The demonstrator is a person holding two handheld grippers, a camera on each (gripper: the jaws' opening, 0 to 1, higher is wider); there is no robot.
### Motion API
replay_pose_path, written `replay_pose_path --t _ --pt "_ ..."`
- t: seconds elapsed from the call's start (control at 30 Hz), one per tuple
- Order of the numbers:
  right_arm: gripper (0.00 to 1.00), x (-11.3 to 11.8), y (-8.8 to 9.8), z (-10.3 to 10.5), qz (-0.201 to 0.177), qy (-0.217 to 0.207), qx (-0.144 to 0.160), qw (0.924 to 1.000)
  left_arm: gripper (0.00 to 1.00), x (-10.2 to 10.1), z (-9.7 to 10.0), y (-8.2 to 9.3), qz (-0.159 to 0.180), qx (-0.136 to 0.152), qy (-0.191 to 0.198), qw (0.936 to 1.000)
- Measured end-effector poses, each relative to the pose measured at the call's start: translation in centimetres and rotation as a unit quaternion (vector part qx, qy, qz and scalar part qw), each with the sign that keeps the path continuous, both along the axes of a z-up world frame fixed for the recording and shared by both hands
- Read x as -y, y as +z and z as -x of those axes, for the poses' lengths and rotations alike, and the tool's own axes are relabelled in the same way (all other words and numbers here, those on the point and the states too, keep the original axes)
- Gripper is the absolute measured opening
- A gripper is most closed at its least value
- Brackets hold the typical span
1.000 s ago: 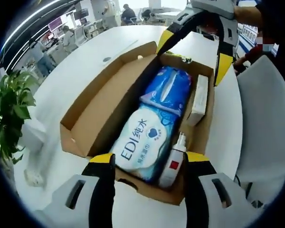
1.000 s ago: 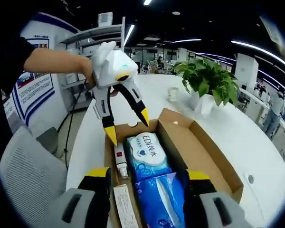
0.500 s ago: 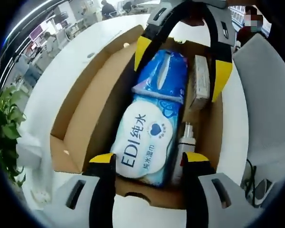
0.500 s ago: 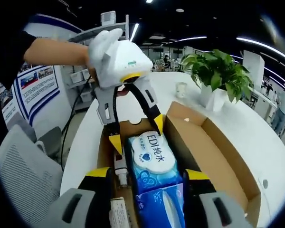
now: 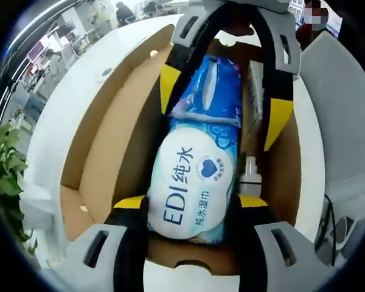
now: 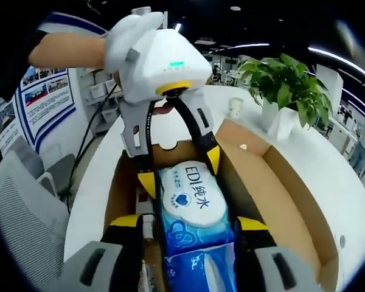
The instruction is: Operate the shoe box by opening the lid, removing the specified soft item, and placing it in the target area until the item is outside and the box remains undamaged.
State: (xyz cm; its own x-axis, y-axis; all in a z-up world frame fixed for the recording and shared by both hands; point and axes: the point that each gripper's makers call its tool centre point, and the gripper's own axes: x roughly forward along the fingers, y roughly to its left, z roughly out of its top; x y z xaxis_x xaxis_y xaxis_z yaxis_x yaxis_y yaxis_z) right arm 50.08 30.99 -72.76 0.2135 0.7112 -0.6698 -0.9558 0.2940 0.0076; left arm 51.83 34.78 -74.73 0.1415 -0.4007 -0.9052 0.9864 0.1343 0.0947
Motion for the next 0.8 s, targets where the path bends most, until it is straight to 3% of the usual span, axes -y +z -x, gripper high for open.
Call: replay_pose_path --t 0.53,0.8 --pt "0.55 -1.2 -2.7 -1.2 0.034 0.018 0.003 0.9993 0.60 0.3 -0.1 -1.7 -0.017 -0.009 -0.035 0.9992" --pt "0.54 -1.2 -4.0 -1.7 0.054 0.026 0.003 0.9982 0.60 0.5 -0.1 -1.9 -0.009 -0.014 -0.039 0.9991"
